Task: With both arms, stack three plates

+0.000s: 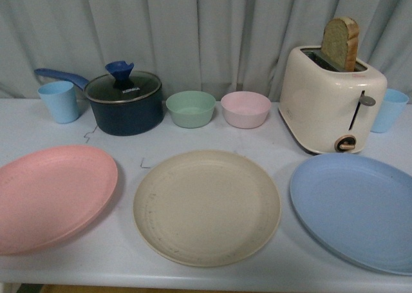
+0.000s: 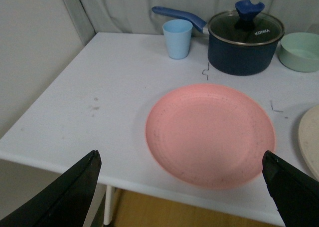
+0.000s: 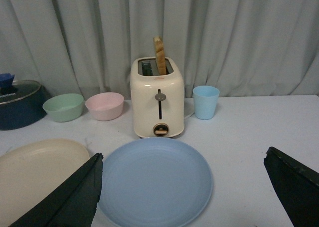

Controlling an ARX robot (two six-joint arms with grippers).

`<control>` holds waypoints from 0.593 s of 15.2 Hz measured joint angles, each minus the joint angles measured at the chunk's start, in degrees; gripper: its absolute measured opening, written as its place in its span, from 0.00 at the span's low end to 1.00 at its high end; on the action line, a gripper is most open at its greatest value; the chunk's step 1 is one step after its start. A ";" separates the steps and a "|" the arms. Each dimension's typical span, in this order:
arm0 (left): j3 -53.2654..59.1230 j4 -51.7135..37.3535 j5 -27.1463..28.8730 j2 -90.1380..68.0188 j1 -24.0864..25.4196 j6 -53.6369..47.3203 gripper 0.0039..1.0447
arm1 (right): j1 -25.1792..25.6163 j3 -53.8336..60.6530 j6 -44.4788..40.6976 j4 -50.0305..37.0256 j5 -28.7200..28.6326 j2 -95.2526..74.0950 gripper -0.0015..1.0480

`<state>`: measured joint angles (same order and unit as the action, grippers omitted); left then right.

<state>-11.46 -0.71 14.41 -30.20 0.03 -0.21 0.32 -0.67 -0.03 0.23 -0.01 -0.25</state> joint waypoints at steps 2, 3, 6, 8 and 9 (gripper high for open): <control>-4.92 -10.16 -7.10 -18.12 2.54 -1.81 0.94 | -0.04 0.00 0.00 -0.09 0.00 0.02 0.94; -8.68 -13.73 -11.45 -29.83 5.66 -2.91 0.94 | -0.04 0.00 0.00 -0.04 0.00 0.02 0.94; -19.37 -15.15 -19.50 -53.70 11.26 -7.43 0.94 | -0.04 0.00 0.00 -0.04 0.00 0.02 0.94; -25.94 -13.62 -20.20 -65.26 13.53 -10.99 0.94 | -0.04 0.00 0.00 -0.04 0.00 0.02 0.94; -29.27 -12.24 -20.57 -69.72 14.69 -12.48 0.94 | -0.04 0.00 0.00 -0.04 0.00 0.02 0.94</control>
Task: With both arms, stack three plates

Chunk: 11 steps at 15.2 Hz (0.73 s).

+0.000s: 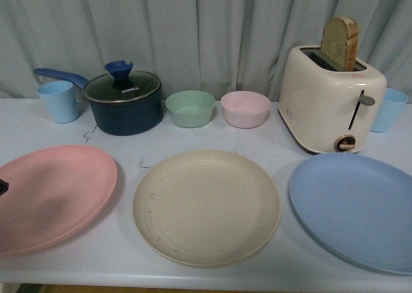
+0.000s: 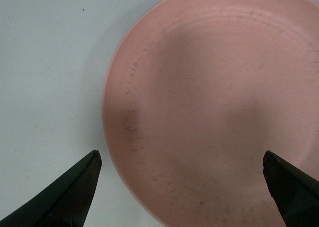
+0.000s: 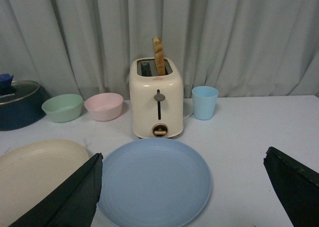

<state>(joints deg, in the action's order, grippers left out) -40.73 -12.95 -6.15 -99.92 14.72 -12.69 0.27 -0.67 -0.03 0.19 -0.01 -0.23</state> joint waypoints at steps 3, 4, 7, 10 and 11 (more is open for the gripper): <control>-10.43 4.59 -2.58 -11.72 3.85 -1.27 0.94 | 0.00 0.00 0.00 0.00 0.00 0.00 0.94; -13.42 5.81 -3.37 -14.84 4.76 -1.18 0.94 | 0.00 0.00 0.00 0.00 0.02 0.00 0.94; -16.94 6.38 -5.07 -18.38 5.88 -0.42 0.94 | 0.00 0.00 0.00 0.00 0.00 0.00 0.94; -22.82 10.45 -10.05 -22.80 7.80 2.99 0.77 | 0.00 0.00 0.00 0.00 0.00 0.00 0.94; -23.67 10.45 -10.58 -23.80 8.33 3.98 0.64 | 0.00 0.00 0.00 0.02 0.00 0.00 0.94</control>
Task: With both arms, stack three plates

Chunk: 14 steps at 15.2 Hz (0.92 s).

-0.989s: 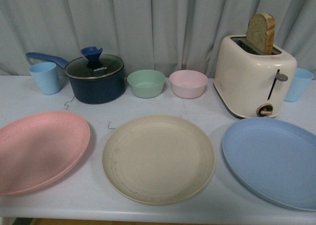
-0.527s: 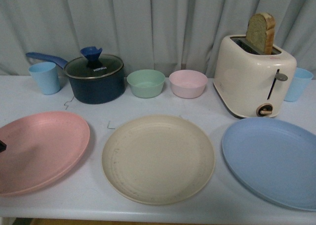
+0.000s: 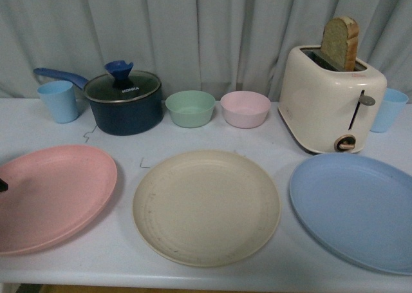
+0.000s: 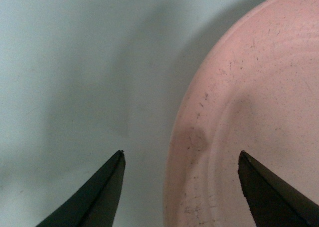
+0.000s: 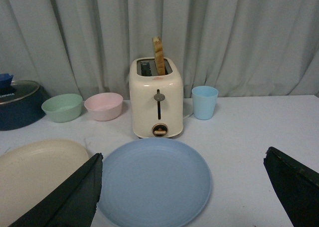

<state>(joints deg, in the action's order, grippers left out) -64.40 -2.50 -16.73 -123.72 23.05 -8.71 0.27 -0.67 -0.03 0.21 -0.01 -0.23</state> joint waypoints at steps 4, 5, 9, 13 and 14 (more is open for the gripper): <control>-0.76 0.44 -0.55 -1.05 1.01 1.42 0.22 | 0.00 0.00 0.00 0.00 0.00 0.00 0.94; -0.70 0.37 -1.62 -0.66 1.14 2.32 0.08 | 0.00 0.00 0.00 -0.02 0.02 0.00 0.94; 4.48 3.32 -3.17 12.66 2.27 6.38 0.02 | 0.00 0.00 0.00 0.00 0.02 0.00 0.94; 13.46 1.97 2.16 30.71 -9.97 17.40 0.02 | 0.00 0.00 0.00 -0.02 0.00 0.00 0.94; 15.39 0.55 4.17 31.28 -17.73 20.46 0.02 | 0.00 0.00 0.00 -0.02 0.00 0.00 0.94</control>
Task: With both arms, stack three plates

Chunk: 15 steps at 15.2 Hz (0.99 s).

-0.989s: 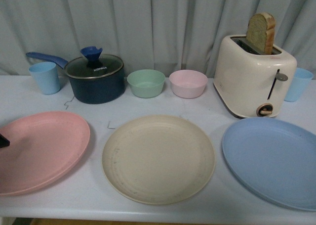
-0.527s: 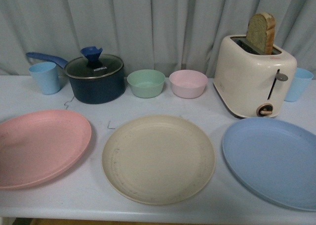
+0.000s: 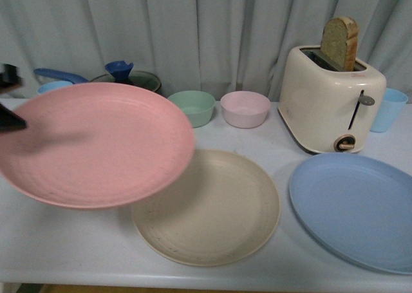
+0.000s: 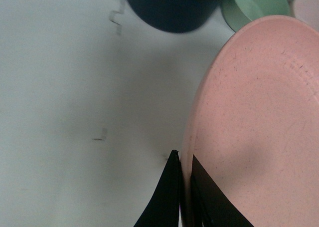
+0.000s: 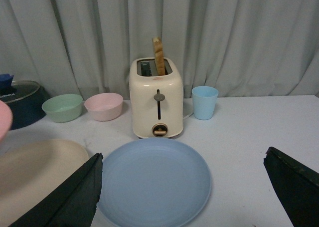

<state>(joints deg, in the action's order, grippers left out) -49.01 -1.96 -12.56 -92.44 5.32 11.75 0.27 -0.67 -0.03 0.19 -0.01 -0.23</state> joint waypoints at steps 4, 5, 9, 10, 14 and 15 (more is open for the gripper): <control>0.83 -4.39 5.09 -4.72 -10.62 5.81 0.02 | 0.00 0.00 0.00 0.00 0.00 0.00 0.94; 0.81 -5.77 7.21 -7.06 -13.77 6.75 0.02 | 0.00 0.00 0.00 0.00 0.00 0.00 0.94; -0.87 -7.15 9.46 -16.04 -18.99 9.51 0.02 | 0.00 0.00 0.00 0.00 0.02 0.00 0.94; -1.53 -7.72 10.49 -17.16 -19.04 10.25 0.02 | 0.00 0.00 0.00 0.02 0.00 0.00 0.94; 5.05 -25.00 6.56 -9.05 -21.14 11.61 0.60 | 0.00 0.00 0.00 0.02 0.00 0.00 0.94; 10.25 -35.95 10.43 -0.31 -21.57 7.26 0.73 | 0.00 0.00 0.00 0.00 0.00 0.00 0.94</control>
<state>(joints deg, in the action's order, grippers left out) -38.76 -37.91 -2.13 -92.75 -16.25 19.00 0.27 -0.67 -0.03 0.19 -0.01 -0.23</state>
